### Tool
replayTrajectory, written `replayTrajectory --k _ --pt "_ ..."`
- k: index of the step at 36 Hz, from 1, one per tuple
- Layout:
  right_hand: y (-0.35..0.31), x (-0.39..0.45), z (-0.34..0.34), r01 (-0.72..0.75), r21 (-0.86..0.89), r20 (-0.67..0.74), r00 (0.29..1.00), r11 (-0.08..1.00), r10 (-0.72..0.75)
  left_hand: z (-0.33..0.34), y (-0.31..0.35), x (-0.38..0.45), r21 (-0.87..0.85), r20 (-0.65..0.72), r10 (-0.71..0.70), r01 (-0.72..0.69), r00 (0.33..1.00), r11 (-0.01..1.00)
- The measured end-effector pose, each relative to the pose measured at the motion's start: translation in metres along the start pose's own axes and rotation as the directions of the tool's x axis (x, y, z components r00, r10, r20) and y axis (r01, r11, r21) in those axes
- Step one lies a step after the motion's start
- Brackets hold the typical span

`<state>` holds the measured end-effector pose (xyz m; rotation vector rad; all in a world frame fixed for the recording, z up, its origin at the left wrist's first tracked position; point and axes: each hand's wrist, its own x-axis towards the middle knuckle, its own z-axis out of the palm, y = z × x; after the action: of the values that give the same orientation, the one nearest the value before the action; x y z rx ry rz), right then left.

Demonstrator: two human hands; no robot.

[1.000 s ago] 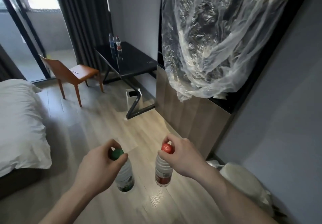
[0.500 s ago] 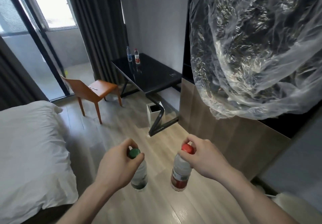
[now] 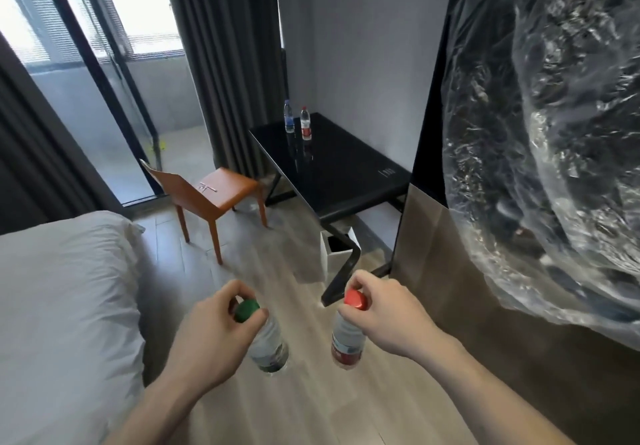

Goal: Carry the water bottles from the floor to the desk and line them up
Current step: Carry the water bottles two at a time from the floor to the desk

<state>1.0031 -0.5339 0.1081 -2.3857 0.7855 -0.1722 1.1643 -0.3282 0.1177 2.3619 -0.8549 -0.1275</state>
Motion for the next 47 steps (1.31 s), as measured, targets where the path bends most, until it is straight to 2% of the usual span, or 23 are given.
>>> replayTrajectory --k 5,14,20,28,31,47 --pt "-0.017 0.081 -0.005 0.056 -0.022 0.017 0.998 0.998 -0.056 -0.013 -0.026 0.068 -0.031 -0.071 -0.055 0.053 0.996 0.998" --pt "-0.059 0.216 0.014 0.092 -0.005 0.029 0.995 0.996 -0.092 -0.031 -0.083 0.197 -0.028 -0.101 -0.075 0.073 0.992 0.997" --pt "-0.091 0.302 0.035 0.057 -0.001 0.015 0.998 0.998 -0.057 -0.049 -0.122 0.286 -0.028 -0.057 -0.064 0.063 0.996 0.998" --pt "-0.124 0.397 0.048 -0.02 0.043 -0.039 0.999 0.999 0.021 -0.068 -0.161 0.411 0.041 0.05 0.031 -0.033 0.998 0.999" --pt "-0.13 0.43 0.046 -0.044 0.072 -0.053 0.997 0.996 0.048 -0.071 -0.17 0.454 0.044 0.044 0.047 -0.048 0.998 0.998" --pt "-0.11 0.673 0.052 -0.082 0.12 -0.078 0.993 0.989 0.092 -0.041 -0.189 0.695 0.052 0.102 -0.009 0.003 0.995 0.999"
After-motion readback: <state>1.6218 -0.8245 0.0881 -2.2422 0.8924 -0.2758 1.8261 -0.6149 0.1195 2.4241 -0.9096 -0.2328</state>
